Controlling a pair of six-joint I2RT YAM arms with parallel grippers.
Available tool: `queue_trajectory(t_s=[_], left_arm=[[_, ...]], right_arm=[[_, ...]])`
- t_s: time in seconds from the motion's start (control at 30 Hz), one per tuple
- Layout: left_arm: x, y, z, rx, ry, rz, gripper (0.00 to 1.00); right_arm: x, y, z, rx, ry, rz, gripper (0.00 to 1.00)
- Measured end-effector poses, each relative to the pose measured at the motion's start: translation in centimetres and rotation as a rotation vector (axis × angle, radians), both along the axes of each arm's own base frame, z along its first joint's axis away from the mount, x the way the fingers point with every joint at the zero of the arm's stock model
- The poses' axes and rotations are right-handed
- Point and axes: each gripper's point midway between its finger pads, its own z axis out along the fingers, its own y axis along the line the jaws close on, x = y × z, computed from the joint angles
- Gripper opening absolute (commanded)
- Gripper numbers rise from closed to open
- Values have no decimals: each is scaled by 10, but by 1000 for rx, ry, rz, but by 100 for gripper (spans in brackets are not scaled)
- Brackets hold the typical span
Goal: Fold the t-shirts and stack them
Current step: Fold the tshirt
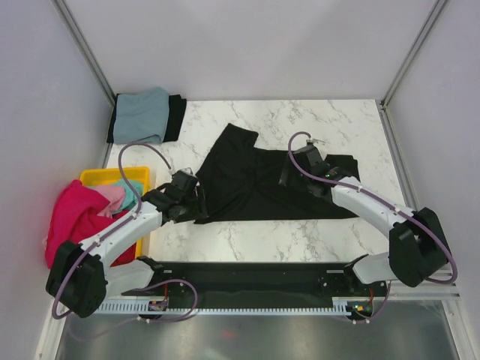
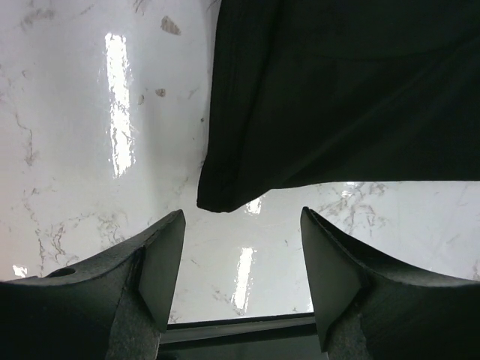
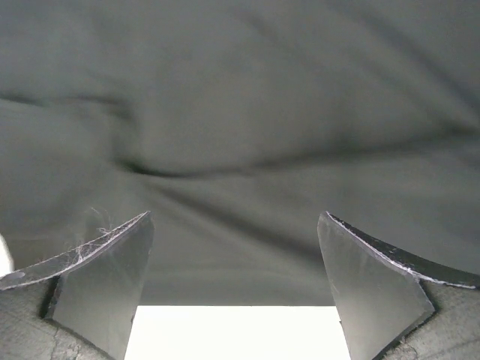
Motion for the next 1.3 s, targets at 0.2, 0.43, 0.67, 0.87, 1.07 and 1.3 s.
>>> queue_trajectory(t_s=[0.2,0.43,0.67,0.87,1.07,1.3], left_arm=[[-7,5,-19,14,43,40,70],[-10,10,-36,22,35,72,64],[-1,12,-38,20,-14,87,66],[10,6,-36,-9,-67,90,71],[17,2,-37,-21,-87,92,51],[20,-1,-49,-19,-63,92,7]], right_arm=[[-32,-73,-38,-51,117,-130,98],[-49,-161,-60,61,131,-425,87],[-69,-209,-87,195,164,-648,83],[-62,-221,-86,227,132,-683,77],[-68,-229,-92,217,147,-703,33],[-61,-230,-100,225,147,-692,10]])
